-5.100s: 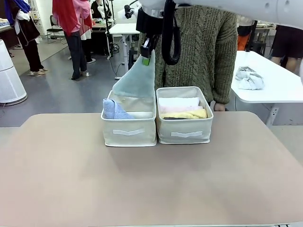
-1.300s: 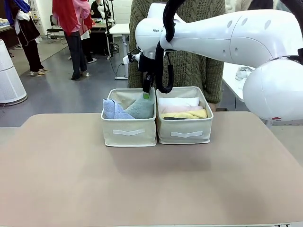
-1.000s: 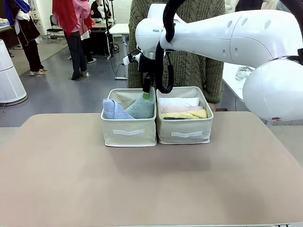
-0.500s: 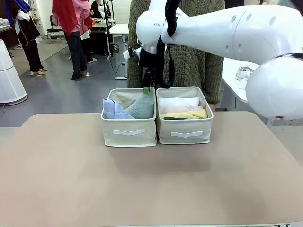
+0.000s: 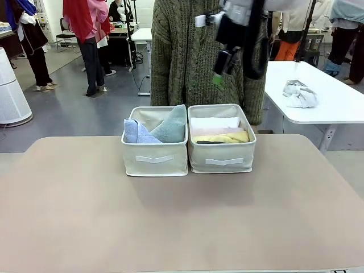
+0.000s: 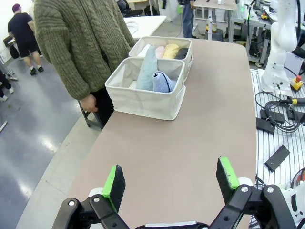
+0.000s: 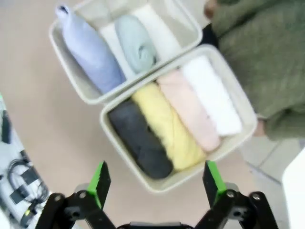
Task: Sort the towels based on their folding style.
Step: Pick up another triangle-folded towel from the table and place it in the left Fabric basket.
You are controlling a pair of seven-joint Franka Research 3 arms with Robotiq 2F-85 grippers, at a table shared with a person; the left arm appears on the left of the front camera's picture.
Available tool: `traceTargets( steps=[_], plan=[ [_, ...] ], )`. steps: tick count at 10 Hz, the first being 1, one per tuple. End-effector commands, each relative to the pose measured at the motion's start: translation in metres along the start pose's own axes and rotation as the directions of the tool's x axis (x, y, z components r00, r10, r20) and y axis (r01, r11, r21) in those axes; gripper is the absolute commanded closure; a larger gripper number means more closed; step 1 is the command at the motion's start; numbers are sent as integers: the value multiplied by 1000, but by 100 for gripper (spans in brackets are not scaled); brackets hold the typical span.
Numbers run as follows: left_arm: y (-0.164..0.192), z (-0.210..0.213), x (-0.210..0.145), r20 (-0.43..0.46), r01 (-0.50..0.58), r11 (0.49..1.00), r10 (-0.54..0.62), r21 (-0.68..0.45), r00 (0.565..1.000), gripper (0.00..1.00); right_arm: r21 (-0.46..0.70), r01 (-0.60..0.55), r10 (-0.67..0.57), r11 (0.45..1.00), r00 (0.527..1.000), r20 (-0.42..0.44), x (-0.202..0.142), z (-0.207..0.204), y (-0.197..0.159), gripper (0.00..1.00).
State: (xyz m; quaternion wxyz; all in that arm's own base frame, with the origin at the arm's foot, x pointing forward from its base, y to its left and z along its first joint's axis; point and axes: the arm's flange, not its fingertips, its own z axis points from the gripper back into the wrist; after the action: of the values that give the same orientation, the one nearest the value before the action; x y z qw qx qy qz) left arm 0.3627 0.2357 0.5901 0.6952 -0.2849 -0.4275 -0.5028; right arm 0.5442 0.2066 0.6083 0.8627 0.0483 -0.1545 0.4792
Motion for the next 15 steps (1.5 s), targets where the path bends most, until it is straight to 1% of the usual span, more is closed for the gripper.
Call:
traceTargets(
  steps=[1, 3, 4, 5, 6, 7, 12, 13, 14, 15],
  plan=[
    [-2, 2, -1, -3, 17, 1000, -17, -5, 1000, 0, -26, 34, -32, 999, 997, 68, -97, -18, 50, 0],
    [-2, 2, -1, -3, 17, 1000, -17, -5, 1000, 0, -49, 100, -95, 994, 989, 110, -140, -6, 61, 0],
    [-2, 2, -1, -3, 17, 1000, -17, -5, 1000, 0, -54, 117, -110, 992, 985, 132, -149, 0, 59, 0],
    [-2, 2, -1, -3, 17, 1000, -17, -5, 1000, 0, -49, 118, -110, 992, 983, 150, -146, 3, 51, 0],
    [-2, 2, -1, -3, 17, 1000, -17, -5, 1000, 0, -36, 129, -122, 991, 980, 157, -135, 2, 40, 0],
    [-2, 2, -1, -3, 17, 1000, -17, -5, 1000, 0, -47, 133, -127, 990, 987, 102, -155, 5, 54, 0],
    [-2, 2, -1, -3, 17, 1000, -17, -5, 1000, 0, -47, 133, -127, 990, 987, 102, -155, 5, 54, 0],
    [-2, 2, -1, -3, 17, 1000, -17, -5, 1000, 0, -43, 124, -119, 991, 986, 119, -153, 6, 53, 0],
    [-2, 2, -1, -3, 17, 1000, -17, -5, 1000, 0, 72, -4, -10, 997, 982, 186, -174, 39, 32, 0],
    [-2, 2, -1, -3, 17, 1000, -17, -5, 1000, 0, 122, -95, 58, 988, 959, 278, -195, 63, 11, 0]
  ],
)
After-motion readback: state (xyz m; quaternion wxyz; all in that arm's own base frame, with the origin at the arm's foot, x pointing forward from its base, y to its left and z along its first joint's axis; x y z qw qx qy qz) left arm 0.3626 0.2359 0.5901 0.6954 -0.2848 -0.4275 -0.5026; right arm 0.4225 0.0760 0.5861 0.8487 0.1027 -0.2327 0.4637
